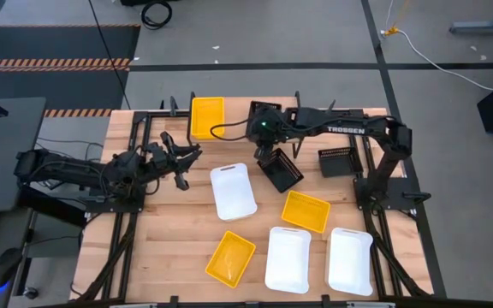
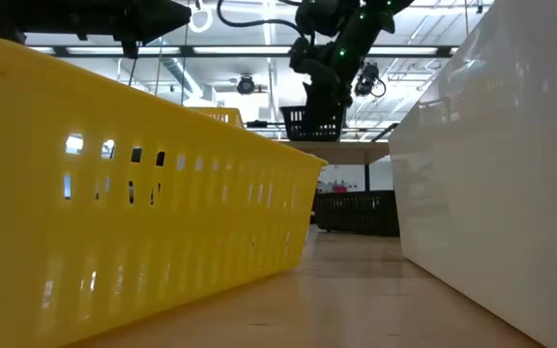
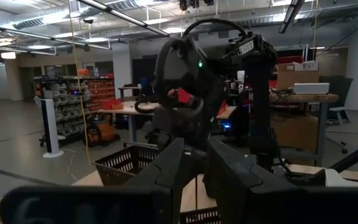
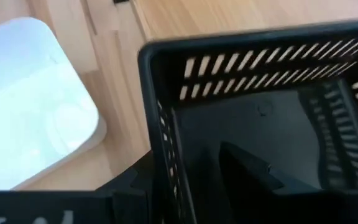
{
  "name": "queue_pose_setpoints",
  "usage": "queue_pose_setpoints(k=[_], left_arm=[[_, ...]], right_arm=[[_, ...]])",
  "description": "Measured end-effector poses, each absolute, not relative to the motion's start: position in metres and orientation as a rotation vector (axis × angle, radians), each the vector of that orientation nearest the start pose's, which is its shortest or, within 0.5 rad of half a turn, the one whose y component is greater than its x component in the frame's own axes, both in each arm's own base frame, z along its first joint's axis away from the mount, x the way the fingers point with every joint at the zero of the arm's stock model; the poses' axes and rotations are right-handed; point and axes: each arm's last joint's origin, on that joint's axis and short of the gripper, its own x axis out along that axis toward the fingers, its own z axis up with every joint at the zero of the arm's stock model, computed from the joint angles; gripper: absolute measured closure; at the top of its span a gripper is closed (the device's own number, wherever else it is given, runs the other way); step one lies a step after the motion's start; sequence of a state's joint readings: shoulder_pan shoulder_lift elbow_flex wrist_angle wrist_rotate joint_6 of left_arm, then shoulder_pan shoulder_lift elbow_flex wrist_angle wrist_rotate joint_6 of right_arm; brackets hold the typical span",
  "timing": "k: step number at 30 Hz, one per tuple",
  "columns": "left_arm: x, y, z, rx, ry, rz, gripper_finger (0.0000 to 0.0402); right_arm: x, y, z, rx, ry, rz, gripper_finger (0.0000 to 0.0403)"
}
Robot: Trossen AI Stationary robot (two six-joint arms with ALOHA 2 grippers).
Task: Stack baskets on shelf by color
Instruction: Put the bottom black basket on the shelf
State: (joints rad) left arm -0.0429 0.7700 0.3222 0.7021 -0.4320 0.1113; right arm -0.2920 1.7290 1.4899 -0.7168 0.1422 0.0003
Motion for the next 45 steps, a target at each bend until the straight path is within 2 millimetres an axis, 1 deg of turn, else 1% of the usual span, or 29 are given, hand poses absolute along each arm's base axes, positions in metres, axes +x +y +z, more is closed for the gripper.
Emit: queue_pose_setpoints(k=[7, 20, 37, 45], left_arm=[[0.169, 0.005, 0.259, 0.046, -0.227, 0.400, 0.0324], [0.169, 0.005, 0.259, 0.046, -0.225, 0.399, 0.0324], [0.169, 0.005, 0.259, 0.045, -0.224, 0.399, 0.0324], [0.169, 0.005, 0.258, 0.044, -0.223, 0.398, 0.0324]], right_arm=[[0.342, -0.109, 0.294, 0.049, 0.986, -0.448, 0.0256], [0.331, -0.112, 0.289, 0.077, 1.092, -0.480, 0.0258], [0.321, -0.110, 0.285, 0.087, 1.209, -0.483, 0.0310], [0.315, -0.111, 0.283, 0.081, 1.264, -0.491, 0.0316]])
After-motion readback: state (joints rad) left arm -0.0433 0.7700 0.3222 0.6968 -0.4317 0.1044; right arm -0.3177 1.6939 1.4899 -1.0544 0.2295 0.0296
